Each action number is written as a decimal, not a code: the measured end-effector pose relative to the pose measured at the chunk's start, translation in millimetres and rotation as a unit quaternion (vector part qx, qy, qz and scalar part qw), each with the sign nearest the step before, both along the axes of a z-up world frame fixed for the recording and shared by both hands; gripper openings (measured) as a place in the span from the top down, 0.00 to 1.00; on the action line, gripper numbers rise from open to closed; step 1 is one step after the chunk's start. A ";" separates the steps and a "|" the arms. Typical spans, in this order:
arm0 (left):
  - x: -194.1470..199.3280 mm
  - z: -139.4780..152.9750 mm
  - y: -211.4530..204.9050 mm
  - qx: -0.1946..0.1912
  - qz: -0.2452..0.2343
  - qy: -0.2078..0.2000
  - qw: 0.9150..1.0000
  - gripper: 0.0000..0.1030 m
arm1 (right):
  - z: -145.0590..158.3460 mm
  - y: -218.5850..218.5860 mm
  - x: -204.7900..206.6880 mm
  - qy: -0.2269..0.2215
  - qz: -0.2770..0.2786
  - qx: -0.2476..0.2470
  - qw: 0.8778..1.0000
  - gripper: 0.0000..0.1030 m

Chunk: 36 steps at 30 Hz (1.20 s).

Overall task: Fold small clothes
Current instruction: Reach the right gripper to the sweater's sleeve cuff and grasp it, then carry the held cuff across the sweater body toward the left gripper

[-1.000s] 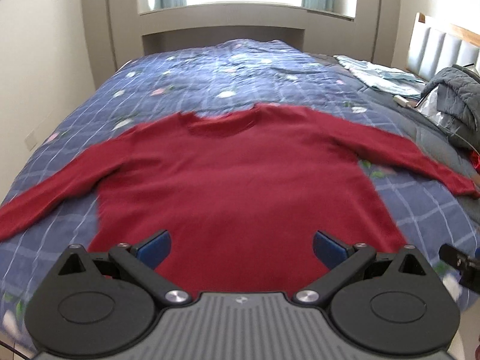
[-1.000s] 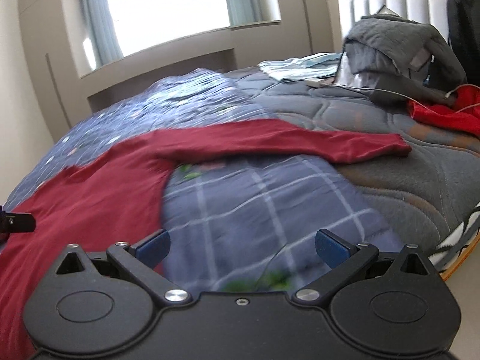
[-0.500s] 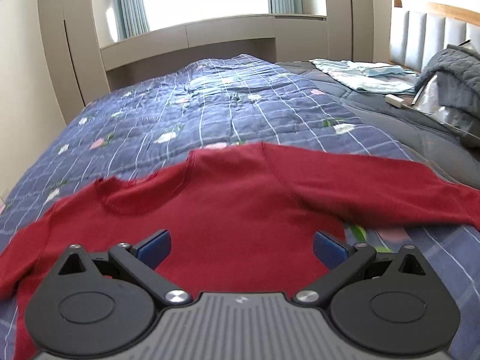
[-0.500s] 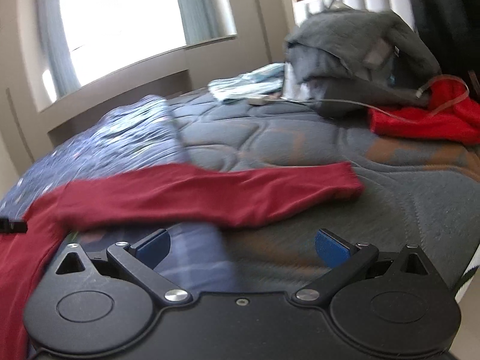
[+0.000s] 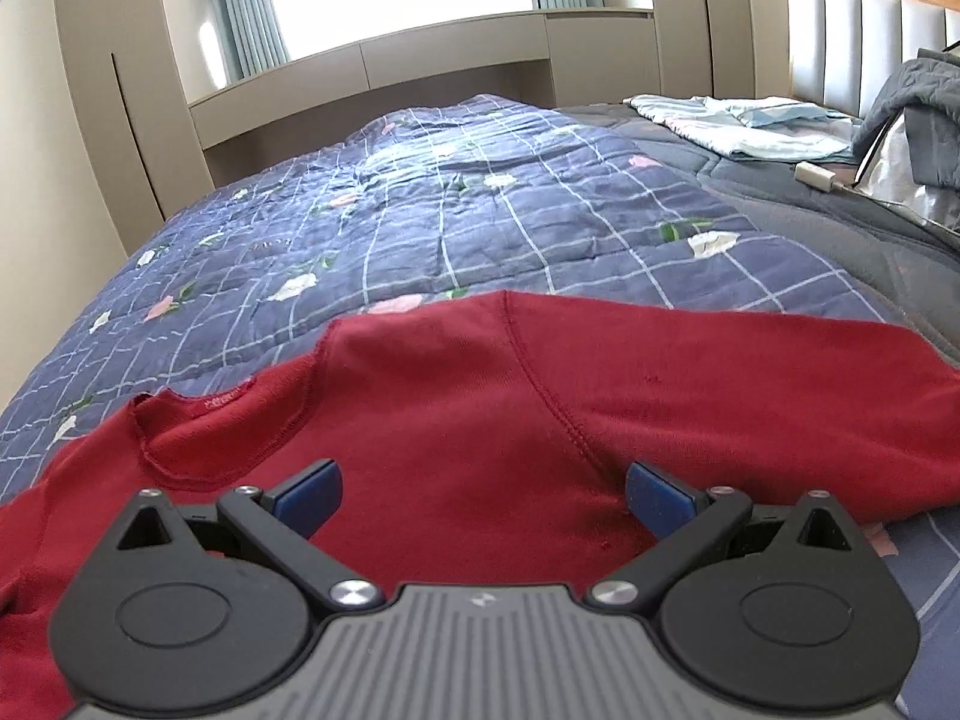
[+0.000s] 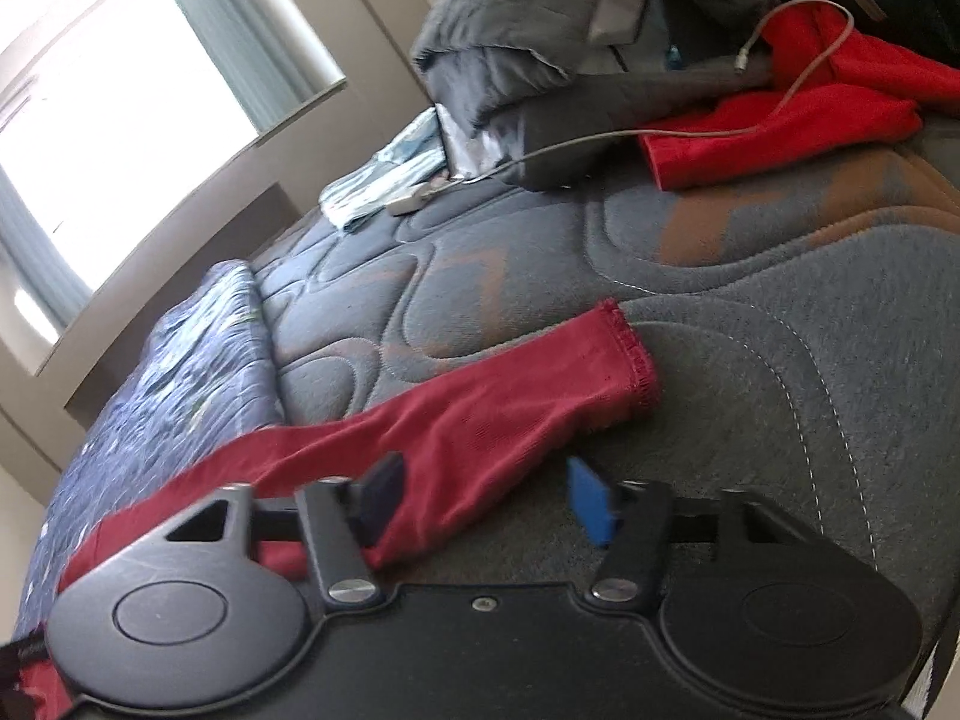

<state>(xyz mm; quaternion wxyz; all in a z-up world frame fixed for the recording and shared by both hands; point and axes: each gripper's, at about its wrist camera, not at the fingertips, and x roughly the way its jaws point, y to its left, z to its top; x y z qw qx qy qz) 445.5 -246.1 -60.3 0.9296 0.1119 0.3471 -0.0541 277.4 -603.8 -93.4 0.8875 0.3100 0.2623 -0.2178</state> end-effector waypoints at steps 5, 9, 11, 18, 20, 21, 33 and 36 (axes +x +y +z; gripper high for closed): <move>2.3 -3.4 -0.1 0.009 0.004 0.015 1.000 0.00 | -1.9 -2.2 6.1 0.007 -0.036 -0.001 0.999 0.78; 5.2 -2.8 4.2 0.023 0.010 0.035 0.999 0.00 | 1.2 -5.1 8.2 0.005 -0.049 -0.009 0.999 0.93; 5.6 2.4 8.6 0.023 0.014 0.043 0.999 0.00 | 7.2 -2.1 8.5 0.002 -0.049 -0.028 0.998 0.94; -3.7 43.1 40.5 -0.002 0.021 0.034 0.999 0.00 | 50.9 29.5 25.8 -0.025 -0.007 -0.111 0.993 0.95; -7.2 54.8 50.7 -0.005 0.024 0.030 0.999 0.00 | 66.9 45.1 35.1 -0.038 0.017 -0.134 0.990 0.95; -9.6 61.5 56.6 -0.007 0.024 0.026 0.999 0.00 | 76.1 55.5 40.3 -0.047 0.032 -0.148 0.987 0.95; -33.2 113.8 152.3 -0.044 0.068 -0.002 0.997 0.00 | 150.7 216.6 120.5 -0.125 0.228 -0.205 0.944 0.95; -38.9 119.7 184.1 -0.053 0.089 -0.008 0.995 0.00 | 155.0 266.6 135.8 -0.132 0.279 -0.215 0.926 0.95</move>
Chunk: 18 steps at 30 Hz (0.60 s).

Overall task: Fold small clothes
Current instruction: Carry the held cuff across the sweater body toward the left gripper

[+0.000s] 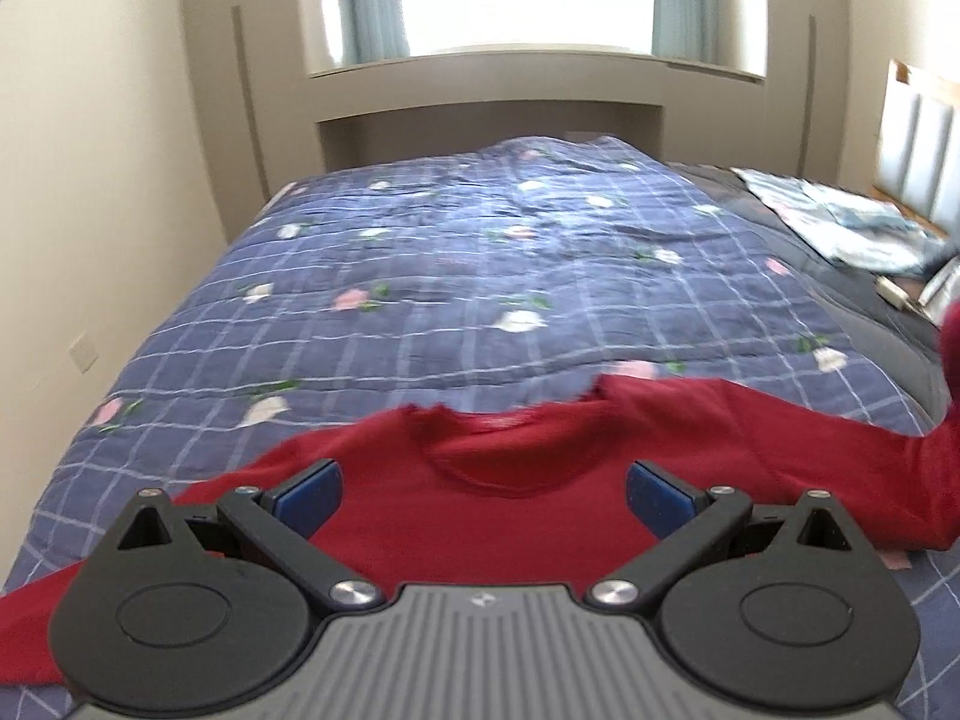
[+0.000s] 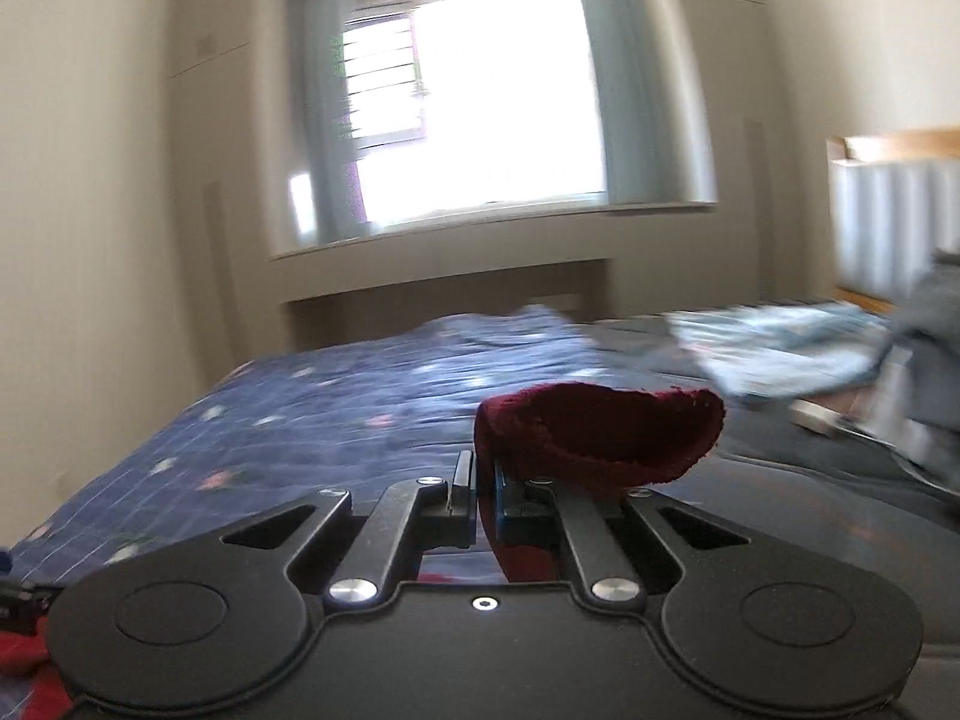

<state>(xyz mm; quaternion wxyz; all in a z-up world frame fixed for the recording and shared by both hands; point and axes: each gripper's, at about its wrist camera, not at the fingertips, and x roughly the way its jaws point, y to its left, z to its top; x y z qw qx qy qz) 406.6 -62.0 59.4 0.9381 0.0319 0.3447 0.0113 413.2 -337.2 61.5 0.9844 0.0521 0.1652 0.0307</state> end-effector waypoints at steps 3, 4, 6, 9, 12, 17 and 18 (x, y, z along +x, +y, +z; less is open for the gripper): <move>-4.2 2.4 34.2 -0.010 0.023 -0.006 1.000 0.00 | -4.7 54.2 13.7 0.005 0.049 -0.021 0.999 0.95; -5.3 2.0 46.6 -0.015 0.032 -0.007 0.999 0.00 | -8.7 72.2 17.2 0.009 0.065 -0.028 0.997 0.95; -7.9 -0.4 70.1 -0.025 0.048 -0.009 0.998 0.00 | -19.6 108.6 23.6 0.022 0.096 -0.045 0.994 0.95; -10.6 -7.4 102.3 -0.035 0.070 -0.003 0.997 0.00 | -41.3 161.1 25.3 0.044 0.145 -0.072 0.986 0.96; -13.2 -16.9 127.4 -0.035 0.085 -0.001 0.996 0.00 | -66.6 208.7 22.3 0.063 0.191 -0.115 0.973 0.96; -10.4 -40.6 150.9 -0.027 0.099 0.010 0.995 0.00 | -108.3 250.4 6.6 0.097 0.252 -0.168 0.948 0.96; -8.5 -46.2 154.3 -0.028 0.100 0.014 0.994 0.00 | -114.8 255.8 2.0 0.099 0.258 -0.179 0.944 0.96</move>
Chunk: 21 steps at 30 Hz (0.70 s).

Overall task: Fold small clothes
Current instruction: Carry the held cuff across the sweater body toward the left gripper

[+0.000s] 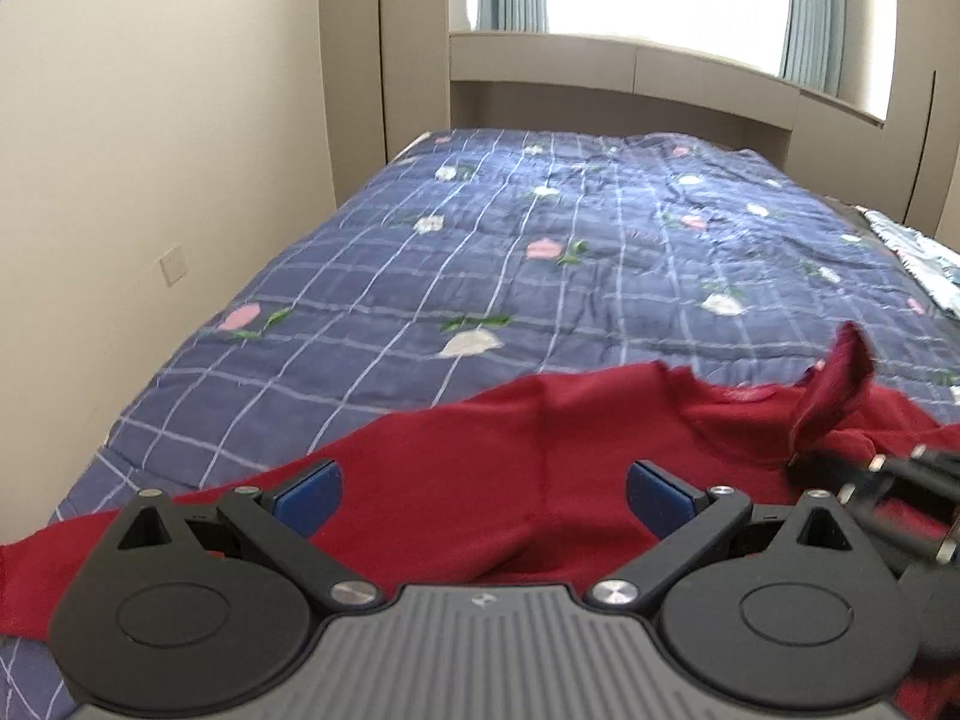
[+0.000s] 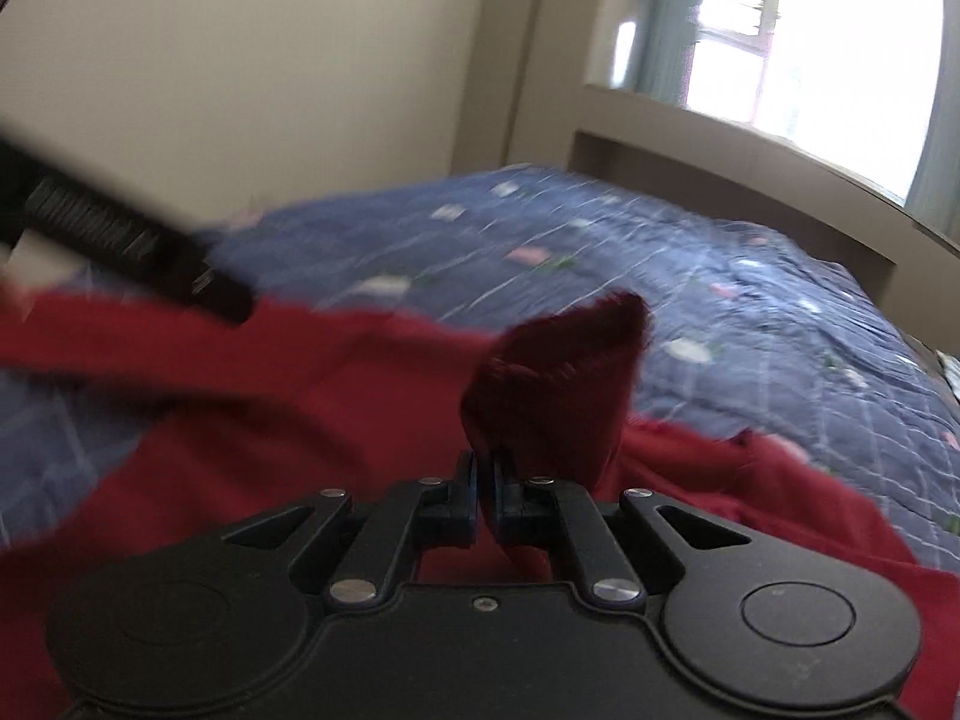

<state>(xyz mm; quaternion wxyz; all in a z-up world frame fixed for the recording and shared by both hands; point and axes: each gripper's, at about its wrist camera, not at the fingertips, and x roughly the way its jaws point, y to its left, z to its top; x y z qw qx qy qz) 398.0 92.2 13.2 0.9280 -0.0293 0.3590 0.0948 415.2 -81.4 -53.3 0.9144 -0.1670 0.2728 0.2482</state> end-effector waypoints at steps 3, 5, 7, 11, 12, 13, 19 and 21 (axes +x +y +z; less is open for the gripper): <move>4.7 -14.7 6.1 -0.010 0.000 0.008 1.000 0.00 | -16.5 4.5 -6.4 0.005 0.012 -0.021 1.000 0.95; 8.0 -22.5 7.1 -0.020 -0.001 0.012 1.000 0.00 | -22.0 4.8 -7.1 0.010 0.014 -0.023 1.000 0.95; 11.8 -28.0 7.4 -0.032 -0.005 0.013 0.999 0.00 | -22.9 2.8 -4.0 0.015 0.014 -0.020 1.000 0.95; 16.3 -31.3 4.5 -0.053 -0.018 0.005 0.998 0.00 | -21.7 -3.5 -8.2 0.019 0.016 -0.010 1.000 0.90; 18.4 -31.0 2.8 -0.057 -0.021 0.003 0.998 0.00 | -21.7 -4.3 -7.6 0.021 0.017 -0.008 1.000 0.86; 20.1 -30.8 1.6 -0.060 -0.024 0.000 0.998 0.00 | -21.5 -4.8 -7.3 0.023 0.018 -0.006 1.000 0.84; 29.8 -32.1 -8.0 -0.084 -0.039 -0.006 0.996 0.00 | -16.2 -14.3 -11.1 0.028 0.015 0.018 0.999 0.64; 33.6 -34.3 -11.2 -0.092 -0.040 -0.004 0.995 0.00 | -14.9 -18.8 -11.7 0.030 0.013 0.022 0.999 0.56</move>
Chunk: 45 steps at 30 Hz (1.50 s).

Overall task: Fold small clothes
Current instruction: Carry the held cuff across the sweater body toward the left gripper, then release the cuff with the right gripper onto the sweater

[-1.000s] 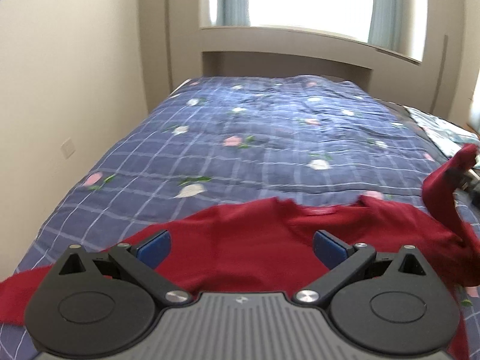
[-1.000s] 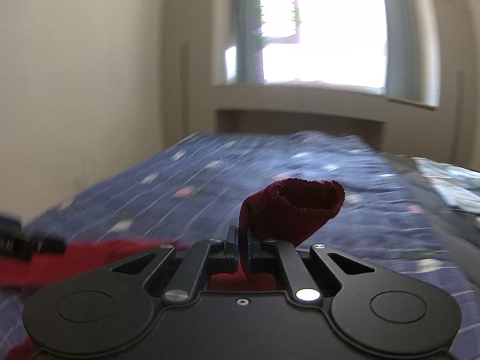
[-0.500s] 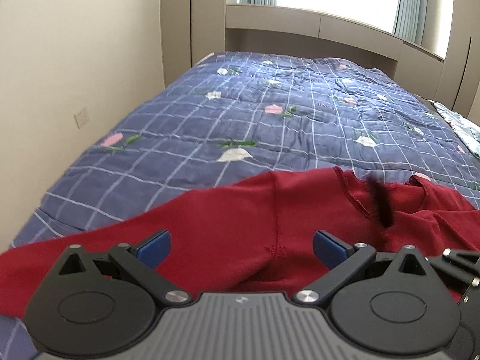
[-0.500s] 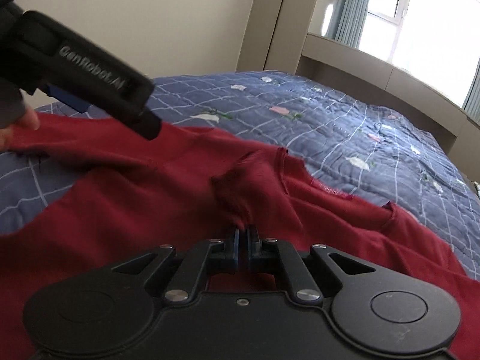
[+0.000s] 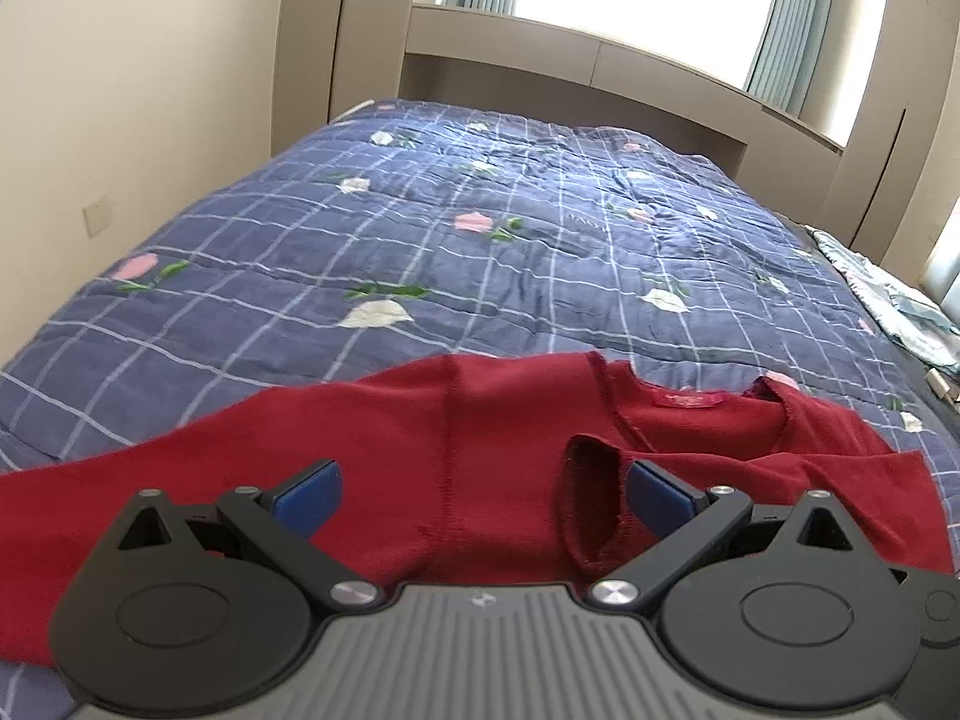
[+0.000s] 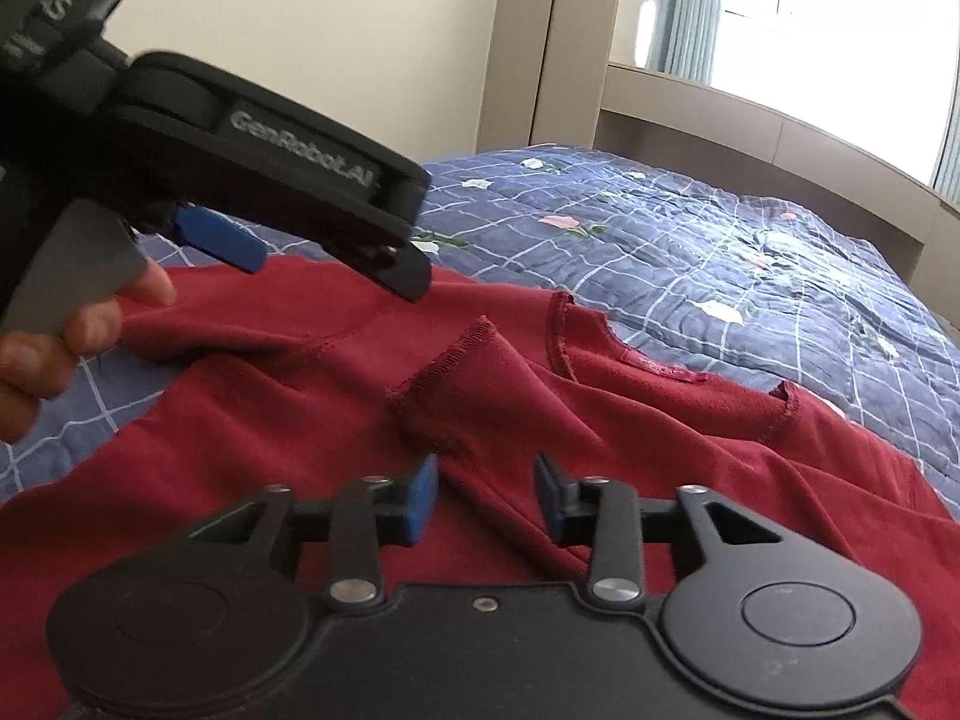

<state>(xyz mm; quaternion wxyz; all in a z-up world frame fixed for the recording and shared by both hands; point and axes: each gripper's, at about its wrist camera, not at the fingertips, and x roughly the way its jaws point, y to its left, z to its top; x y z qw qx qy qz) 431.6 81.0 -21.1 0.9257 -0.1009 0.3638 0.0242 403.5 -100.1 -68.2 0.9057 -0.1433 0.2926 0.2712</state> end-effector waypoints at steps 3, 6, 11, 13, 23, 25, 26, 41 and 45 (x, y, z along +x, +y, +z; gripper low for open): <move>5.2 -2.7 -7.2 -0.002 -0.004 0.000 1.000 0.00 | 2.4 -8.0 -1.9 -0.001 -0.005 0.001 1.000 0.38; 9.5 -6.0 -15.7 0.009 -0.007 -0.002 1.000 0.00 | 6.3 -22.3 -5.0 -0.007 -0.020 0.003 1.000 0.21; 20.4 -19.1 -31.4 0.019 -0.015 0.011 1.000 0.00 | 14.0 -67.7 -20.6 -0.034 -0.075 -0.008 0.997 0.03; 21.7 -23.3 -36.5 0.012 -0.024 0.011 1.000 0.01 | 16.3 -95.8 -26.0 -0.046 -0.110 -0.016 0.993 0.02; 29.4 -37.4 -56.2 0.013 -0.021 0.027 0.999 0.58 | 16.4 -231.0 12.5 -0.028 -0.292 0.059 0.954 0.13; 28.9 -39.6 -55.3 0.007 -0.015 0.031 0.999 0.75 | 9.2 -245.6 27.1 -0.001 -0.304 0.090 0.948 0.24; 27.4 -39.7 -54.9 0.006 -0.013 0.027 1.000 0.87 | 6.6 -248.6 32.9 0.008 -0.308 0.100 0.946 0.36; 9.0 -45.6 -45.8 0.008 -0.001 0.002 1.000 0.96 | -5.3 -235.2 46.4 -0.024 -0.340 0.017 0.940 0.45; 3.8 -51.0 -41.5 0.005 0.006 0.003 1.000 0.84 | -4.4 -225.2 20.8 -0.047 -0.321 -0.019 0.946 0.19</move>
